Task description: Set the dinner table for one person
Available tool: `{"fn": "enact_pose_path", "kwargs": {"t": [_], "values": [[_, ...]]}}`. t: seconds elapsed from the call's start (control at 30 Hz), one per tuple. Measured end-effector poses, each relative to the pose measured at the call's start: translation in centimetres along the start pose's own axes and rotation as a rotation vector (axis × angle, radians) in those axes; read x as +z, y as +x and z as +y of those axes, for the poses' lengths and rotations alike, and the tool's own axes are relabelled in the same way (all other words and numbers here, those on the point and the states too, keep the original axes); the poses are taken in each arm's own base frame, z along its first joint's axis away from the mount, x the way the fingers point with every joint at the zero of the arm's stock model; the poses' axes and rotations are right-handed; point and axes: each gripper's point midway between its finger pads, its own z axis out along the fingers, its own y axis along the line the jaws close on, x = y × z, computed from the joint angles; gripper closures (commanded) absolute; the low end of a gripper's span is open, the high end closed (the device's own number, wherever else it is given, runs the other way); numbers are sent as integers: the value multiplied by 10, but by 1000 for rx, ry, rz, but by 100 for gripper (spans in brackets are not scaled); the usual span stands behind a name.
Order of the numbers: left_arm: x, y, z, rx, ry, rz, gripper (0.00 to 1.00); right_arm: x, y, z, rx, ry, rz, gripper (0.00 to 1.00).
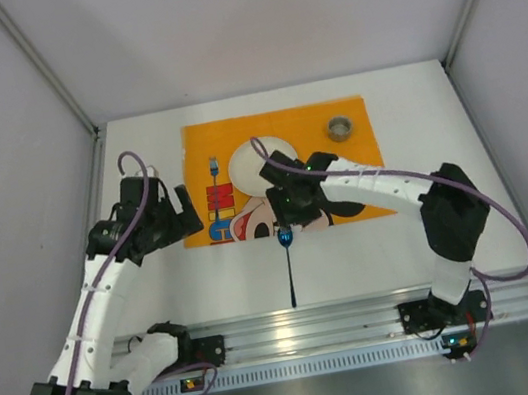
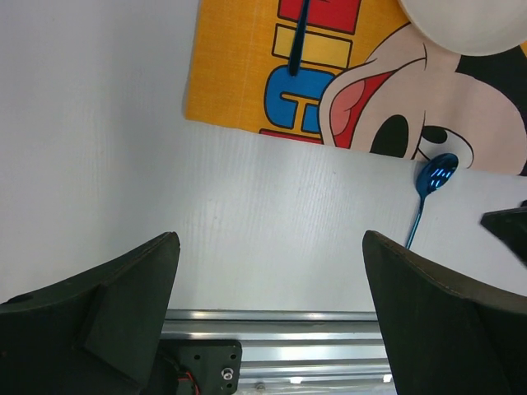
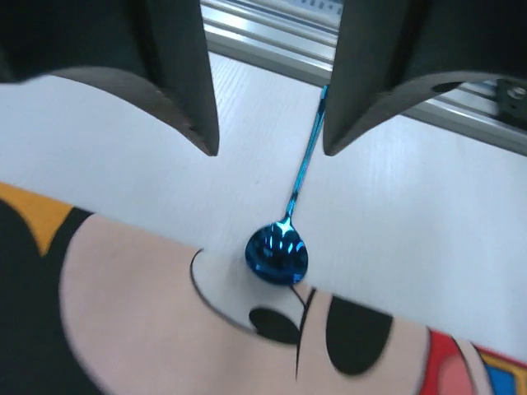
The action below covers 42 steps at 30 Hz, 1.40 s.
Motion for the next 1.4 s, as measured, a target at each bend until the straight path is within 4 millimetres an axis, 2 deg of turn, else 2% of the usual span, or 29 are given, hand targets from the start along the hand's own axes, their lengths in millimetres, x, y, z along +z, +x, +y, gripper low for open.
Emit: {"fn": "enact_pose_path", "kwargs": {"t": [0.07, 0.13, 0.27, 0.53, 0.77, 0.93, 1.13, 1.4], "values": [[-5, 1, -1, 3, 21, -12, 2, 21, 34, 5, -12, 31, 96, 61], [-12, 1, -3, 5, 43, -31, 2, 33, 57, 8, -26, 60, 156, 64], [-23, 6, -4, 6, 87, -58, 2, 41, 76, 19, -30, 72, 190, 64], [-39, 18, -5, 12, 133, -62, 2, 49, 79, 30, 52, 60, 176, 65], [-44, 16, -11, 16, 151, -44, 2, 78, 87, 28, 87, 103, 205, 73], [-47, 20, -10, 24, 153, -34, 2, 80, 82, 26, 90, 131, 182, 80], [-50, 22, -11, 39, 162, -42, 2, 81, 82, 21, 93, 163, 171, 100], [-50, 23, -12, 51, 161, -42, 2, 80, 83, 21, 60, 180, 162, 100]]}}
